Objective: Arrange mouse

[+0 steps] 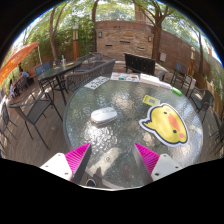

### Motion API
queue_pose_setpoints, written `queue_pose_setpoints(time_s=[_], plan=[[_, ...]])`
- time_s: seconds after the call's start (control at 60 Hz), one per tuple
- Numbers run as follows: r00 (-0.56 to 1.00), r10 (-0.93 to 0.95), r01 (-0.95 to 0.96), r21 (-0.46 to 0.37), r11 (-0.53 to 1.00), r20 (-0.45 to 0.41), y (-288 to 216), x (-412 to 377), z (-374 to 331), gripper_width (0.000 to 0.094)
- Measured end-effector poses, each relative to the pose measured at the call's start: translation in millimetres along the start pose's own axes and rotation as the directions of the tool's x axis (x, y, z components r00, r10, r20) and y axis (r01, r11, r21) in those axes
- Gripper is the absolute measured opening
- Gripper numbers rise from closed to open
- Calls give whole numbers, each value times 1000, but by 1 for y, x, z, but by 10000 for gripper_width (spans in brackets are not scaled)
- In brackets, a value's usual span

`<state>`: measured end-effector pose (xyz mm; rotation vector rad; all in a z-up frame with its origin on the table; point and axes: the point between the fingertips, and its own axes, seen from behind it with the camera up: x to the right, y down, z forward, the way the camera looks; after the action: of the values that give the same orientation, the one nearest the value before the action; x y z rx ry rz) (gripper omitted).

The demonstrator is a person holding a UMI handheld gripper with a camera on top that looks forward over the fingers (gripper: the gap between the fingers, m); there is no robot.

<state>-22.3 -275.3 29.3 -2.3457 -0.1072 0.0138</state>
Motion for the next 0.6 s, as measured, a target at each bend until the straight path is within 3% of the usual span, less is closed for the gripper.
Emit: queue_pose_setpoints(time_s=[0.283, 0.6], plan=[[998, 56, -56, -4, 998, 25, -52, -45, 117, 855], [999, 49, -49, -9, 999, -1, -85, -55, 155, 825]])
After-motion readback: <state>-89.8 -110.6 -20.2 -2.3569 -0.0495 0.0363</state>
